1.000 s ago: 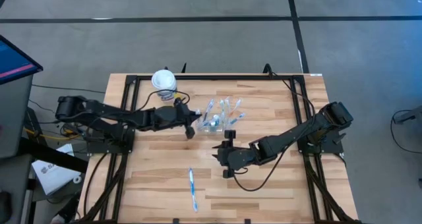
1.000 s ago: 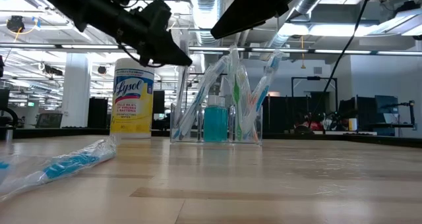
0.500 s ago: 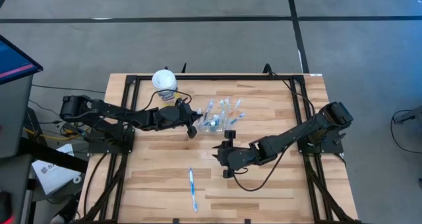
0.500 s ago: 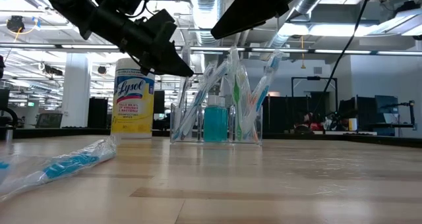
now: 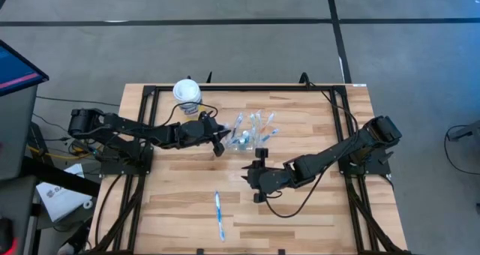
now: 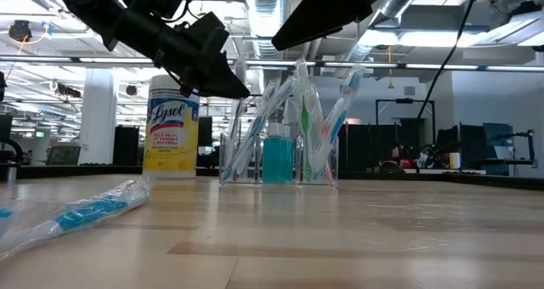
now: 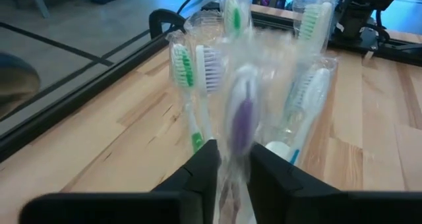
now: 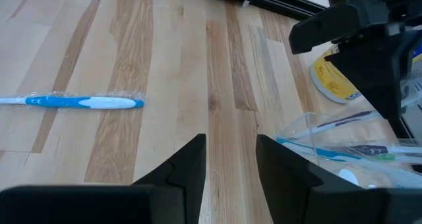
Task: Pick & Place toothbrushing station
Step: Put the purple toothbrush into the transparent organizer, then put the blue toothbrush into the transparent organizer
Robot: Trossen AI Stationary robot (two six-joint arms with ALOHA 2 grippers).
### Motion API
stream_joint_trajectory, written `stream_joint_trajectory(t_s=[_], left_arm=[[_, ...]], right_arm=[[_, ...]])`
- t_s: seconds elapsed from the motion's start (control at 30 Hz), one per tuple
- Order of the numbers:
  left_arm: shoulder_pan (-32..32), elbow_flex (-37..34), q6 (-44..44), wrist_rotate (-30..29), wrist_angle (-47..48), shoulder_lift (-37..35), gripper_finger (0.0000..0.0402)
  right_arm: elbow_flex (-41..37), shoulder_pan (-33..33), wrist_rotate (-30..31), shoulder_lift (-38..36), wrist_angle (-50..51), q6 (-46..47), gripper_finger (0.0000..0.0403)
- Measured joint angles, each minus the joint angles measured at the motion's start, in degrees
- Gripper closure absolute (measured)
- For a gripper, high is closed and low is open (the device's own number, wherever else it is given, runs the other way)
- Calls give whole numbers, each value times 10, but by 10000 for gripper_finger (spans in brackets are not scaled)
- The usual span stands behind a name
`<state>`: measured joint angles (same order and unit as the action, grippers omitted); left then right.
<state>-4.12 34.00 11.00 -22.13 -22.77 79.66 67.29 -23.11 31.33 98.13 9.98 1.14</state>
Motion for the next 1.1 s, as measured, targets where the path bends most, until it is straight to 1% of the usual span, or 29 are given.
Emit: stream_joint_trajectory(t_s=[0.33, 0.53, 0.67, 0.87, 1.1], left_arm=[[0, 0, 0, -14, 0, 0, 254], [0, 0, 0, -23, -2, 0, 223], [3, 0, 0, -20, -2, 0, 217], [23, 0, 6, -13, -1, 0, 225], [71, 0, 14, 75, 17, 0, 236]], right_arm=[[0, 0, 0, 0, 0, 0, 280], [0, 0, 0, 4, 0, 0, 280], [0, 0, 0, 4, 0, 0, 280], [0, 0, 0, 4, 0, 0, 280], [0, -2, 0, 4, 4, 4, 280]])
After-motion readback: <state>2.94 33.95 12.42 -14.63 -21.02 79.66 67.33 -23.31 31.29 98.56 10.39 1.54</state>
